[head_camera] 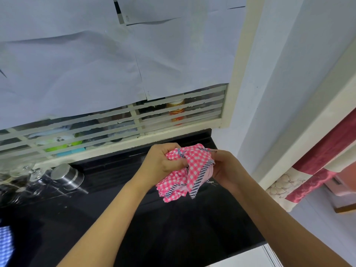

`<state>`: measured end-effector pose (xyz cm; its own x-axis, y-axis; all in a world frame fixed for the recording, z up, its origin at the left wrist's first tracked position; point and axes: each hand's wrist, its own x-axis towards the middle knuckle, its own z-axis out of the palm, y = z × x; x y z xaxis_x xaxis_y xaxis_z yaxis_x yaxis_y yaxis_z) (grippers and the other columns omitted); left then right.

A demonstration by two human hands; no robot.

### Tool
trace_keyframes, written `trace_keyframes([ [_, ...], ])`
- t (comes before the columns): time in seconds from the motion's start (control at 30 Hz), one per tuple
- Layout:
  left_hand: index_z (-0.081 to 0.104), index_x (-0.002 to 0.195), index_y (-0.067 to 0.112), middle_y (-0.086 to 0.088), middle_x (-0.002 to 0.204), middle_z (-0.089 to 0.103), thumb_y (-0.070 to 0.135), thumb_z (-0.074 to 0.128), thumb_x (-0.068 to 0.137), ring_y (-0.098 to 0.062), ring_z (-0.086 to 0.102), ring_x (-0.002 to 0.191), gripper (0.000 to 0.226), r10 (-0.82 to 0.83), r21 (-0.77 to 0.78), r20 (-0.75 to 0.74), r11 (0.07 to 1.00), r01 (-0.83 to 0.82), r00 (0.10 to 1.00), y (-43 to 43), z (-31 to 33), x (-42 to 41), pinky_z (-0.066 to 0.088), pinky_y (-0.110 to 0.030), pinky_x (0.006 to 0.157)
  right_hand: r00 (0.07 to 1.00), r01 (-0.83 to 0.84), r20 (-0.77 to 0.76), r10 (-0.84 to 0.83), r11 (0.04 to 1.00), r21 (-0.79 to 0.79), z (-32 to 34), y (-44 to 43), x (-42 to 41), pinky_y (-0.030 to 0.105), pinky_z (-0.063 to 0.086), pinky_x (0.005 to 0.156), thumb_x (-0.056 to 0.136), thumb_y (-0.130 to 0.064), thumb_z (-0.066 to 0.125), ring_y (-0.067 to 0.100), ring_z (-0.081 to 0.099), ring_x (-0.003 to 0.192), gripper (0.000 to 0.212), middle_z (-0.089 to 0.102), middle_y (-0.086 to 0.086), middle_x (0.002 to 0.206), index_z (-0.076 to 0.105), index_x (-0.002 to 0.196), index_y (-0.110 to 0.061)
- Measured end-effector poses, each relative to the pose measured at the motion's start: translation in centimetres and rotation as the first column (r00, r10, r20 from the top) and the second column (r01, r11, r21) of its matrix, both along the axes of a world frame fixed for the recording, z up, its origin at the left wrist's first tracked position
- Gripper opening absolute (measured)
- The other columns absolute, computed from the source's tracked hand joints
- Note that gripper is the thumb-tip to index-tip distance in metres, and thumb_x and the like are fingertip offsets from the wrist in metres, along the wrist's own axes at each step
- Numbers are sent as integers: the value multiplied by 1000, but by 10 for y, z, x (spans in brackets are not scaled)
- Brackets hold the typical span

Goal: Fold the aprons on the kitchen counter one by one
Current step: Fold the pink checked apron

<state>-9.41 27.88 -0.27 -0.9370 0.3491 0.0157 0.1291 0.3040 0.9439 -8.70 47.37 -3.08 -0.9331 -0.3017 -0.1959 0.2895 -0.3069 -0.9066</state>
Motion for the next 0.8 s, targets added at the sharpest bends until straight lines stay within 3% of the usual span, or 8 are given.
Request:
trace_keyframes([
  [0.13, 67, 72, 37, 9, 80, 70, 39, 79, 58, -9, 68, 77, 19, -137, 5, -22, 991, 137, 990, 4, 5, 9, 54, -23, 74, 994, -105, -16, 105, 994, 2, -6, 4, 6, 33, 55, 79, 40, -60, 87, 22, 64, 87, 82, 68, 7, 92, 62, 97, -6],
  [0.23, 66, 77, 36, 6, 86, 71, 40, 79, 60, -13, 69, 81, 22, -187, -2, -12, 982, 187, 982, 1, 8, 13, 56, -28, 78, 961, -263, -83, 265, 964, 40, 4, 9, 12, 18, 54, 72, 31, -75, 81, 5, 68, 82, 66, 72, -15, 81, 75, 85, -38],
  [0.27, 66, 78, 35, 5, 87, 71, 40, 79, 62, -15, 69, 82, 22, -199, 4, -6, 980, 199, 980, -1, 7, 13, 56, -29, 78, 942, -322, -90, 323, 946, 28, 8, 11, 13, 17, 54, 71, 35, -74, 80, 4, 68, 81, 57, 72, -16, 81, 76, 81, -40],
  [0.4, 65, 81, 34, 2, 86, 70, 37, 75, 67, -18, 69, 82, 17, -228, 11, 36, 974, 228, 973, -8, 4, 14, 56, -31, 76, 923, -384, -1, 384, 923, 3, 2, 13, 11, 31, 56, 81, 55, -51, 84, 21, 66, 95, 67, 69, 4, 100, 64, 107, -13],
  [0.47, 65, 90, 20, -5, 89, 69, 36, 73, 70, -23, 68, 85, 27, -222, -27, 54, 974, 223, 974, -11, 0, 12, 57, -35, 81, 945, -324, -28, 327, 943, 77, -4, 10, 12, 33, 56, 82, 65, -37, 73, 24, 66, 96, 52, 67, 6, 101, 61, 109, -11],
  [0.6, 61, 101, 17, 1, 95, 70, 30, 74, 76, -10, 68, 85, 31, -62, -32, 40, 997, 63, 997, -15, -11, 13, 52, -20, 75, 982, -140, -104, 160, 975, 174, -2, 5, 14, 26, 57, 70, 75, -19, 51, 22, 68, 86, 22, 69, 3, 85, 61, 90, -6],
  [0.7, 58, 108, 23, 4, 100, 70, 9, 73, 81, -7, 68, 87, 34, 5, 0, 56, 1000, -5, 998, -15, -13, 13, 53, -20, 77, 986, -83, -128, 107, 981, 176, -2, 3, 17, 23, 57, 65, 76, -18, 45, 20, 70, 84, 23, 70, -1, 82, 63, 86, -9],
  [0.8, 61, 112, 22, 2, 98, 72, 7, 67, 86, -11, 69, 86, 30, -50, -59, 91, 997, 55, 995, -16, -6, 14, 56, -25, 77, 996, -85, -33, 87, 995, 60, -6, 3, 22, 25, 58, 64, 86, -8, 44, 20, 69, 81, 23, 70, 4, 85, 68, 86, -7],
])
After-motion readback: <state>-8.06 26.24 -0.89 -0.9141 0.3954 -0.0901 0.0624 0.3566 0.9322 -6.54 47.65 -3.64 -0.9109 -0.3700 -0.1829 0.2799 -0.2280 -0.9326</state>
